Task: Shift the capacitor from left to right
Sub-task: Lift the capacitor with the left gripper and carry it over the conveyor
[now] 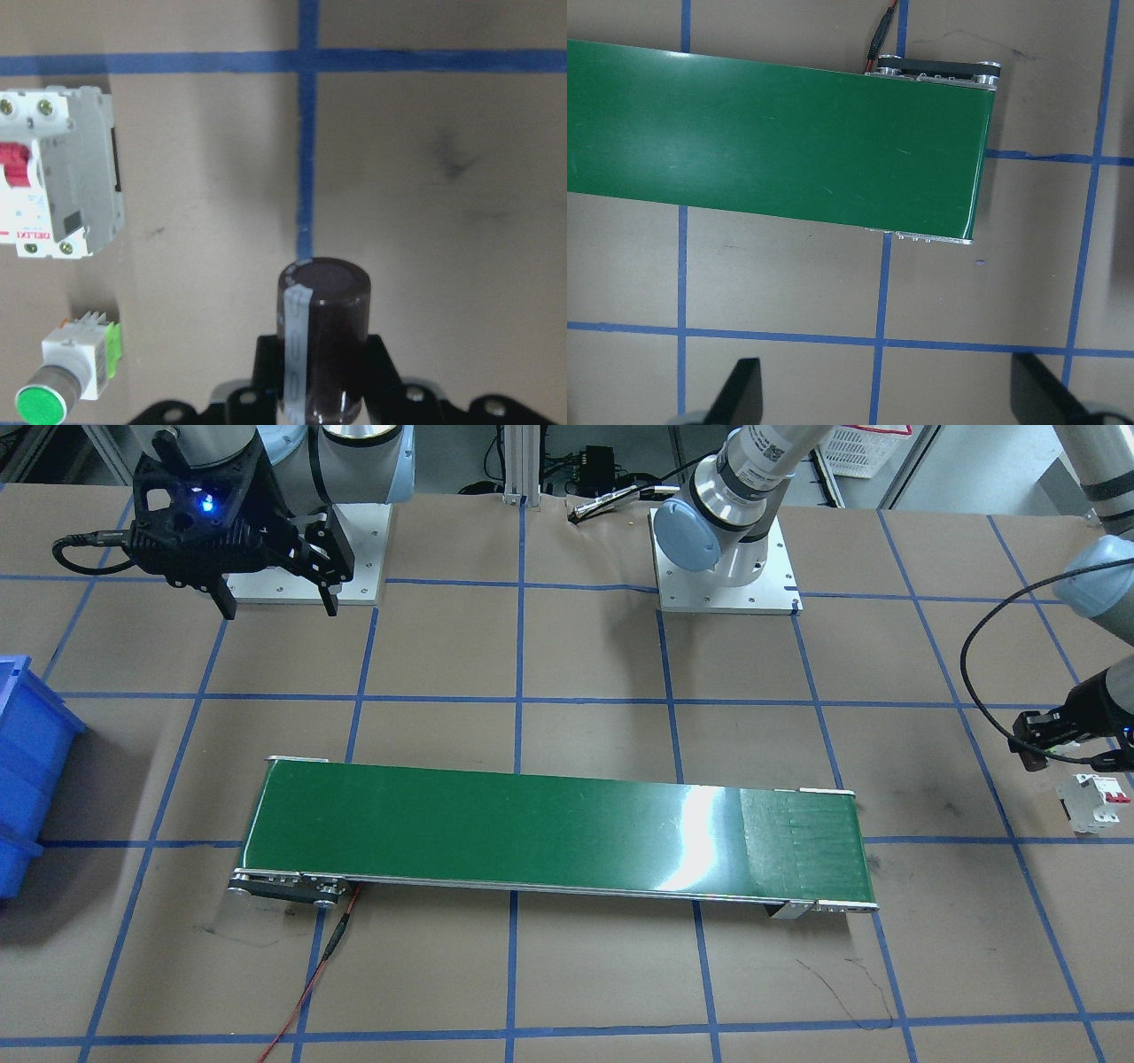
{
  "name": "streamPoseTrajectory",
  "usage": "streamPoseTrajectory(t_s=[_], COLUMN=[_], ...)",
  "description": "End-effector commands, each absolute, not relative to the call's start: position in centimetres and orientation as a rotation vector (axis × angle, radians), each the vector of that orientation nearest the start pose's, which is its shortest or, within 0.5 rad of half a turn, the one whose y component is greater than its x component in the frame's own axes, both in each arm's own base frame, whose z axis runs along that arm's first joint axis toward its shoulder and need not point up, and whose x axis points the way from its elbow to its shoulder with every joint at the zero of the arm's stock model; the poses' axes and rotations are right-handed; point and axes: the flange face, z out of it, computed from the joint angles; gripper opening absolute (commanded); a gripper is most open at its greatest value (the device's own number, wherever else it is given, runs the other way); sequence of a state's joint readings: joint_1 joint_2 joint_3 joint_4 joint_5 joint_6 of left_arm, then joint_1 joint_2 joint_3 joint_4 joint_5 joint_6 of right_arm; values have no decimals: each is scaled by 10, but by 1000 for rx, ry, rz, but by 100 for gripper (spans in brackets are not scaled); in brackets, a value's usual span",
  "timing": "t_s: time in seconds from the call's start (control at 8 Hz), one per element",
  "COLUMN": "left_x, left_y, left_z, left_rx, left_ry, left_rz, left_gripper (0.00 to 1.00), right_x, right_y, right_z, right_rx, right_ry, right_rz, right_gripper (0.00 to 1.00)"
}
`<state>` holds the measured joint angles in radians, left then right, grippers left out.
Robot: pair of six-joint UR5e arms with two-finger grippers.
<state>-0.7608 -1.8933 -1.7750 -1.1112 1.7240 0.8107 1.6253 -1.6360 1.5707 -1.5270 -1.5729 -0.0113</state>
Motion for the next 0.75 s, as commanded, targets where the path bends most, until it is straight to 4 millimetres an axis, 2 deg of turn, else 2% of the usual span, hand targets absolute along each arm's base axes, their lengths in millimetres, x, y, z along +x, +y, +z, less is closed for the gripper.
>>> streamPoseTrajectory(t_s=[0.0,0.25,0.38,0.62], left_x=[193,106,81,70], left_y=[-505,-529,-543,-562], left_z=[367,387,384,347], left_rx=[263,490,551,596], left_ry=[3013,2968,2936,3010], left_rz=[46,-98,-160,-148], left_gripper=[0,0,0,0], right_x=[159,159,159,159], right_y=[-456,-456,-456,-456], right_z=[512,510,510,510], right_rx=[-96,-101,-101,-103], right_ry=[3137,3135,3135,3135], right_rz=[-17,-14,-17,-17], right_gripper=[100,100,100,100])
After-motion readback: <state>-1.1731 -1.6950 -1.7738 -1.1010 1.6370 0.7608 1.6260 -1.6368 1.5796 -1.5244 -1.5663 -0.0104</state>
